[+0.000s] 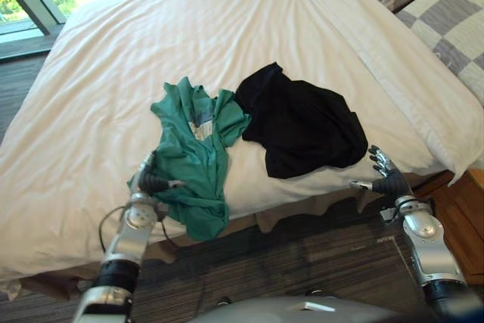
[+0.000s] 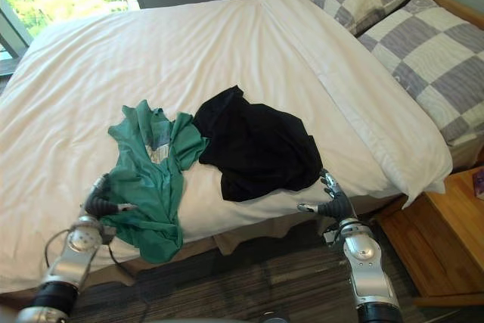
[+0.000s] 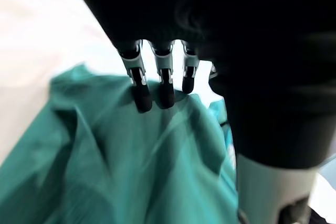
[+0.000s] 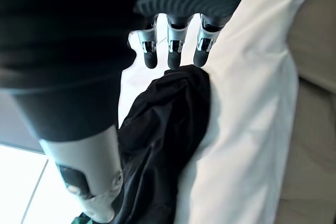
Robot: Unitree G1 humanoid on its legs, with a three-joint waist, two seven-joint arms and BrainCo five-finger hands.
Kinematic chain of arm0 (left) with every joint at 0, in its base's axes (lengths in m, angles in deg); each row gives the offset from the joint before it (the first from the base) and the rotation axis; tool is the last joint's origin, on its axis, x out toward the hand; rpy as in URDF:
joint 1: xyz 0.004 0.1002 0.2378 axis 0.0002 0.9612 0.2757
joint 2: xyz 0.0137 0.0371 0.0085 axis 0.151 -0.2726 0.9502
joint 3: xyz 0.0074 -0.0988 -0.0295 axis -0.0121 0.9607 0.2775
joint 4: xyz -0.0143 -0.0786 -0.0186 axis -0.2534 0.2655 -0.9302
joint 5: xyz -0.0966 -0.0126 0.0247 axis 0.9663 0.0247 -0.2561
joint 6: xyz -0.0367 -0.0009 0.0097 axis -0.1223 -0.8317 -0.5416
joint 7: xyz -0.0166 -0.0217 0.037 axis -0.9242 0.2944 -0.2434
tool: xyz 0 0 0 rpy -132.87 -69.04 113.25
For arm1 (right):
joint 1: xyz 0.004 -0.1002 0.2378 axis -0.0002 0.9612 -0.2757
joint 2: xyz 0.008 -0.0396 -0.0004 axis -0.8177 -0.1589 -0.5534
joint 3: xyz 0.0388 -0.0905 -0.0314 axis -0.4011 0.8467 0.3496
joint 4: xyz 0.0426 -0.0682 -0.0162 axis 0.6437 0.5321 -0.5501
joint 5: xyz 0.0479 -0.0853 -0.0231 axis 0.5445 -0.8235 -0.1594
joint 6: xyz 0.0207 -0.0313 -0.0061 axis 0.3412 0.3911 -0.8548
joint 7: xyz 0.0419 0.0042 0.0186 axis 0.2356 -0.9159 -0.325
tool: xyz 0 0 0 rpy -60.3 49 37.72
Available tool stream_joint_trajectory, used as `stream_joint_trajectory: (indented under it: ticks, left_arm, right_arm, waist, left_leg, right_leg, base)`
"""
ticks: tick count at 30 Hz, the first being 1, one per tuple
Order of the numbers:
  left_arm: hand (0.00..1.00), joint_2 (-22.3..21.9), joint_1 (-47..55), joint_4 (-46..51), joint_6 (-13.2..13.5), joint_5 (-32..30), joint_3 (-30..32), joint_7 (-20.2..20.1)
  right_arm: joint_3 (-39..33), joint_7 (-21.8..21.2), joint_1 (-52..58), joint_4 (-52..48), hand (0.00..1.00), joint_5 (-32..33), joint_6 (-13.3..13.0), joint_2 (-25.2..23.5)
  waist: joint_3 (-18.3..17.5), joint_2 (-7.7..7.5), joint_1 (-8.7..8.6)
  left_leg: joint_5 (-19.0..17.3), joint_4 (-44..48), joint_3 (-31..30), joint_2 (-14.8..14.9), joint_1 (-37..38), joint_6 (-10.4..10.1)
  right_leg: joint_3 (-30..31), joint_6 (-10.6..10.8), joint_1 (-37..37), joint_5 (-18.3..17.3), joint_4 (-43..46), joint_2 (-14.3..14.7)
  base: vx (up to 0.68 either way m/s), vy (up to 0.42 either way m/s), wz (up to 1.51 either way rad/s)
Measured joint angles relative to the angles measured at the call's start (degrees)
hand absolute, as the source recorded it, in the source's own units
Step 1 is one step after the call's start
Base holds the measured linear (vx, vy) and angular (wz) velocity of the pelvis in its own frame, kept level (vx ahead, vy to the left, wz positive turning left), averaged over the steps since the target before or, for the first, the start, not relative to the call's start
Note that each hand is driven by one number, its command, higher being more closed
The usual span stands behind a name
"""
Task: Tidy the bed and pick cloth on bed and put in laundry
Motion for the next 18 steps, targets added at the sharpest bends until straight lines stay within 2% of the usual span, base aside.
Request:
stream_joint_trajectory:
  ticks: [3,7,10,14,15,18]
  left_arm:
    - [0.0,0.08,-2.56,-0.28,-2.56,-0.05,0.22,-0.01]
    - [0.0,0.07,-4.88,-1.24,-4.78,-0.06,0.25,0.07]
    - [0.0,0.28,-9.39,-2.72,-5.59,-0.05,0.26,0.16]
    - [0.0,2.56,-20.88,-6.14,-6.33,-0.33,-1.01,0.31]
    - [1.0,2.65,-22.11,-6.49,-6.39,-1.03,-1.1,0.51]
    - [1.0,2.85,-25.48,-7.42,-6.41,-4.04,-1.16,2.57]
  right_arm:
    - [0.05,0.04,-0.67,-1.94,0.0,0.36,0.78,0.29]
    - [-0.03,0.03,-1.18,-4.28,0.0,0.74,0.91,0.72]
    - [-0.03,0.34,-4.77,-6.24,0.0,1.46,0.9,0.82]
    - [0.73,2.66,-14.67,-6.66,0.0,4.2,0.9,0.98]
    - [0.95,2.97,-15.71,-6.68,0.0,4.75,0.9,1.09]
    - [1.34,3.79,-18.21,-6.8,0.0,6.08,0.9,1.09]
  waist:
    - [1.12,1.24,-0.29]
    - [2.94,1.2,-0.87]
    - [6.2,0.82,-1.14]
    - [13.59,0.02,-1.25]
    - [14.39,0.05,-1.26]
    - [17.26,0.25,-1.38]
  left_leg:
    - [-0.05,0.01,0.77,0.22,-2.27,0.1]
    - [0.28,0.26,0.82,0.25,-4.08,0.55]
    - [0.8,1.38,1.08,0.25,-7.34,1.15]
    - [3.05,1.88,1.99,0.27,-13.25,2.17]
    - [3.26,1.91,2.12,0.27,-13.89,2.29]
    - [3.79,1.93,2.46,0.3,-15.32,2.48]
  right_leg:
    - [1.32,0.0,-3.03,1.44,-0.1,0.42]
    - [2.11,0.09,-5.16,2.47,0.14,0.54]
    - [3.14,0.09,-8.84,3.38,1.29,0.47]
    - [4.58,0.0,-15.7,5.62,2.48,0.55]
    - [4.64,-0.07,-16.36,5.94,2.48,0.56]
    - [5.09,-0.16,-18.25,6.33,3.01,0.61]
  base:
    - [-0.12,0.014,-0.21]
    - [-0.12,0.012,-0.08]
    - [-0.12,0.011,-0.09]
    - [-0.15,0.002,-0.1]
    - [-0.09,-0.003,-0.13]
    - [-0.02,-0.006,-0.06]
